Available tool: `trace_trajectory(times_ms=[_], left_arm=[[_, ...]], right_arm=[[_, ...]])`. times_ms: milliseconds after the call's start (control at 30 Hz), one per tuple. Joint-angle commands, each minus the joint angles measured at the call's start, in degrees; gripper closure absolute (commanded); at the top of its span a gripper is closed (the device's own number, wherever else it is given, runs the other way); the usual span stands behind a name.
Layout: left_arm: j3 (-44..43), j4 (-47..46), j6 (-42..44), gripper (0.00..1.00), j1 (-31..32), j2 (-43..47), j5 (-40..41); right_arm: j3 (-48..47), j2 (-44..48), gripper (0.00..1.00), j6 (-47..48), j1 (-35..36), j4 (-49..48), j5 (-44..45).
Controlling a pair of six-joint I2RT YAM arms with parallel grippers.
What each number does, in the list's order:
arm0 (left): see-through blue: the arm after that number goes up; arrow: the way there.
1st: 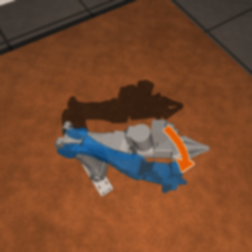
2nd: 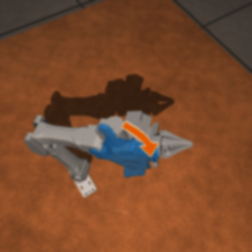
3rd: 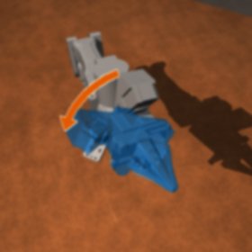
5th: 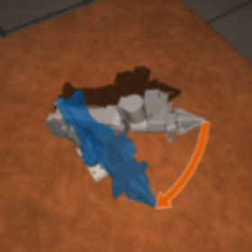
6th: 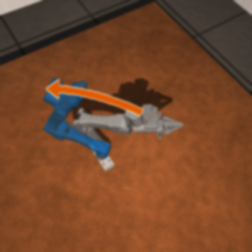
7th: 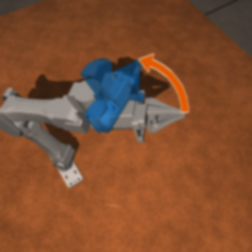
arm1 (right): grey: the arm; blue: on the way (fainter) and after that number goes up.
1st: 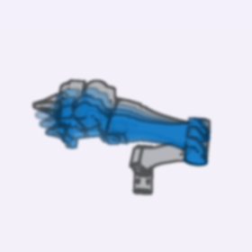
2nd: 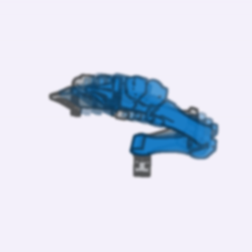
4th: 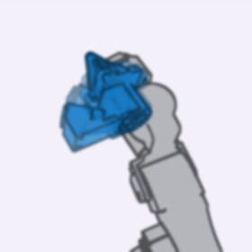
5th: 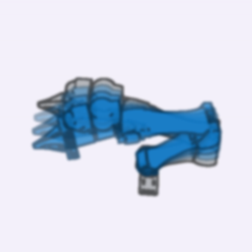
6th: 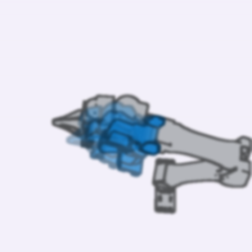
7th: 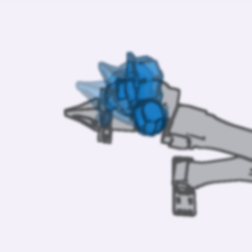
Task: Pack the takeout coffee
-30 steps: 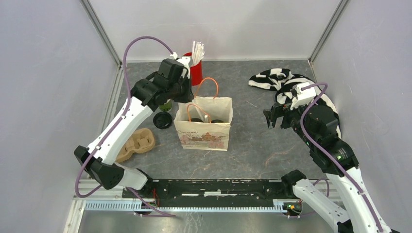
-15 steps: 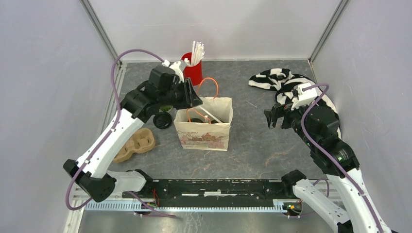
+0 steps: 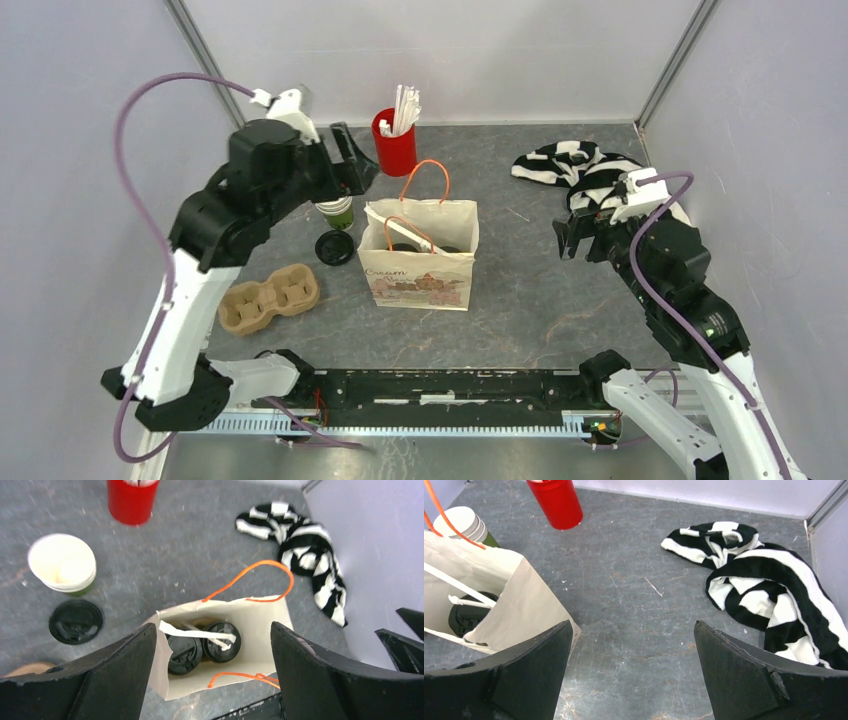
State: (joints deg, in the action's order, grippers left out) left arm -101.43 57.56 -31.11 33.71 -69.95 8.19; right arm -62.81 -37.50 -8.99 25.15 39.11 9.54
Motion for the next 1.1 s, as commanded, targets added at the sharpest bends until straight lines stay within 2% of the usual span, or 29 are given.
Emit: trace_trajectory(times_ms=[0, 133, 300, 367, 433, 833, 1067], left_arm=[[-4.5, 1.1, 5.2, 0.11, -0.2, 2.3, 5.3], [-2.8, 0.7, 4.5, 0.18, -0.2, 1.4, 2.0], [4.0, -3.5, 1.2, 0.43, -0.2, 0.0, -7.5], [4.9, -3.0, 0.3, 0.55, -0.1, -2.3, -7.9], [5.0, -0.8, -0.8, 0.63, 0.5, -4.4, -6.2], [3.2, 7.9, -0.7, 0.75, 7.0, -11.6, 5.4], [8.2, 6.2, 0.7, 0.76, 9.0, -13.6, 9.5]], right_arm=[[-3.7, 0.9, 0.02, -0.3, 0.3, -2.0, 1.8], [-3.6, 0.1, 0.02, 0.0, 0.3, -1.5, 1.1], [-2.6, 0.2, 0.02, -0.5, 0.3, -1.5, 0.6], [-2.2, 0.5, 0.02, -0.8, 0.3, -1.8, 0.5], [-2.0, 0.8, 0.02, -0.9, 0.3, -1.6, 0.7], [-0.6, 2.1, 0.02, -1.6, 0.3, -0.4, 2.3], [0.1, 1.7, 0.02, -1.7, 0.3, -1.4, 2.4]])
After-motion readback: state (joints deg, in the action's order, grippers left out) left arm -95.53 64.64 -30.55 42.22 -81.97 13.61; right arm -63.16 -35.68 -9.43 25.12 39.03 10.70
